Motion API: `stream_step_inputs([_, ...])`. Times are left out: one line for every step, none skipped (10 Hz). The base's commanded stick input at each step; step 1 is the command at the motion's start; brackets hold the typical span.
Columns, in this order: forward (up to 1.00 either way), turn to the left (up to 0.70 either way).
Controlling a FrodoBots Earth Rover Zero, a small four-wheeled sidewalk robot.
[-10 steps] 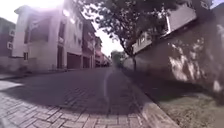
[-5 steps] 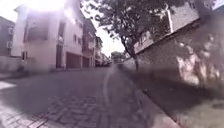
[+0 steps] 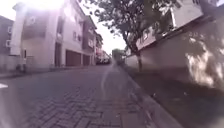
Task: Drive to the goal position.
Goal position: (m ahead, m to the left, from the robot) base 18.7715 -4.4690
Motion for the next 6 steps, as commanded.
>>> stream_step_inputs([0.7,0.0])
stream_step_inputs([0.7,0.0])
stream_step_inputs([0.7,0.0])
stream_step_inputs([0.7,0.0])
stream_step_inputs([0.7,0.0])
stream_step_inputs([0.7,0.0])
